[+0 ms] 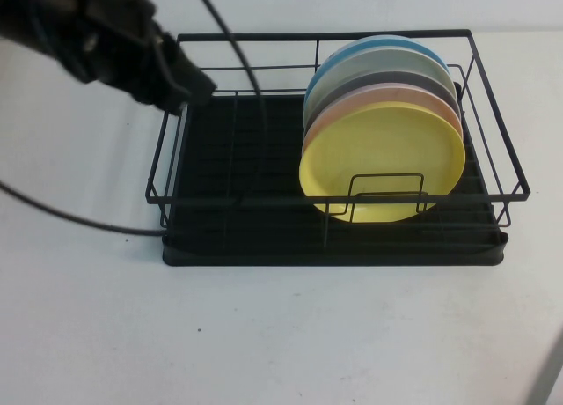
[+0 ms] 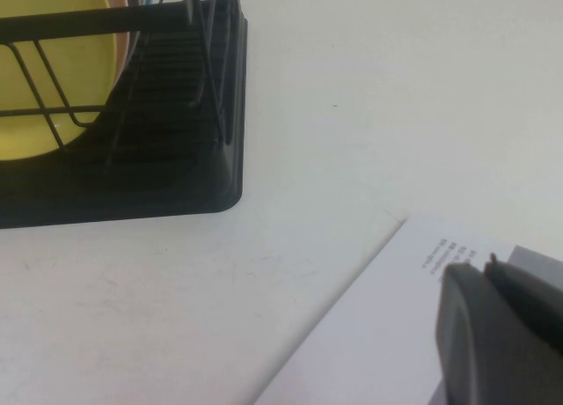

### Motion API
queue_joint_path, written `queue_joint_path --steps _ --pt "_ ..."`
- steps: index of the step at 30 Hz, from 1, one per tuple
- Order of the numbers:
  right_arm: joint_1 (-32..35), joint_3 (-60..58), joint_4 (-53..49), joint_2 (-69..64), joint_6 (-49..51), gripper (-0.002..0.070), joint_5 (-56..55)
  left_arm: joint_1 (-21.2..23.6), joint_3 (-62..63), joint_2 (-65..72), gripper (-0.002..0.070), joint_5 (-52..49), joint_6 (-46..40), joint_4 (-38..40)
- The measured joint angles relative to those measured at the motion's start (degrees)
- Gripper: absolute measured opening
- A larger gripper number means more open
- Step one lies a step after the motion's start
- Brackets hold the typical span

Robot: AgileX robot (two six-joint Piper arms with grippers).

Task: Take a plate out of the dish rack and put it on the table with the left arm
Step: Grasp the plate from the shelf

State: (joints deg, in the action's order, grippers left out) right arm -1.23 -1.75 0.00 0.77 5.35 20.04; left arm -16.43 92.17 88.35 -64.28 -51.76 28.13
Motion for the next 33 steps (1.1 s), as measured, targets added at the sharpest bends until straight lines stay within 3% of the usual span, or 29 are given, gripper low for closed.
queue_joint_path --steps 2,6,9,14,33 --pt "0.00 0.00 0.00 0.00 0.00 -0.0020 0.00 -2.84 5.11 5.76 0.0117 -0.25 -0.89 -1.62" --pt "0.00 0.00 0.00 0.00 0.00 -0.0020 0.00 -7.79 15.15 15.49 0.0347 -0.39 -3.52 -3.13" --pt "0.00 0.00 0.00 0.00 0.00 -0.0021 0.00 -10.86 19.99 20.73 0.0429 0.25 -4.91 -3.11" --pt "0.00 0.00 0.00 0.00 0.00 -0.0020 0.00 -13.88 22.48 24.89 0.0459 2.38 -7.20 -3.11" --pt "0.00 0.00 0.00 0.00 0.00 -0.0021 0.00 -17.81 23.04 30.33 0.0463 8.77 -14.73 -0.49"
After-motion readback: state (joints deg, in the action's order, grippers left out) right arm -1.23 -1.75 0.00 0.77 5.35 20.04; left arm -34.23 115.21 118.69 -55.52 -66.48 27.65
